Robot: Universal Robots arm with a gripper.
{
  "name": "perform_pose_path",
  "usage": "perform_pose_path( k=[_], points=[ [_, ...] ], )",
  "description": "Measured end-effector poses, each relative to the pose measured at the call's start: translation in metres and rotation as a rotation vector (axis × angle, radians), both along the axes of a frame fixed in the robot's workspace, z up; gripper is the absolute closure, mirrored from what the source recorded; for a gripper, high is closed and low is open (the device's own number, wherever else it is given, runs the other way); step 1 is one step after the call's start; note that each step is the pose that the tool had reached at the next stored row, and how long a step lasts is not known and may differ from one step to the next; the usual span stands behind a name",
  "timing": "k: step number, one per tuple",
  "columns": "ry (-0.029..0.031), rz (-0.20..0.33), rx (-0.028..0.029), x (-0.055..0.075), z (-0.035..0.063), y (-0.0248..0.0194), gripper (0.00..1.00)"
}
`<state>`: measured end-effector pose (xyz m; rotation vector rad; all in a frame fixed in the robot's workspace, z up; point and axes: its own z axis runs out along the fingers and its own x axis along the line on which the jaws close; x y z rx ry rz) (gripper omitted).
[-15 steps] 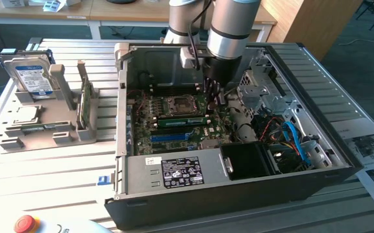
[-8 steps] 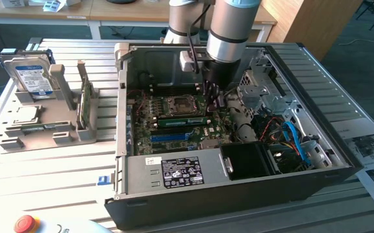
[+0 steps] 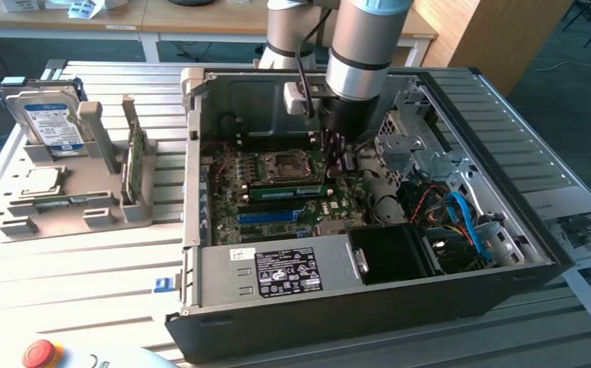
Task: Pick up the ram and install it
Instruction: 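Press down the ram until it locks into place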
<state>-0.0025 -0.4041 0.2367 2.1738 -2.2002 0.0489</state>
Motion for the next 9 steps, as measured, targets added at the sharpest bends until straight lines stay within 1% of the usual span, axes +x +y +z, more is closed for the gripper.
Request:
perform_pose_path(
  k=[4, 9],
  points=[
    [0.0000, 0.000, 0.0000, 0.0001, -0.0003, 0.0025, 0.90],
    [-0.0001, 0.000, 0.0000, 0.0001, -0.0011, 0.0026, 0.90]
  ],
)
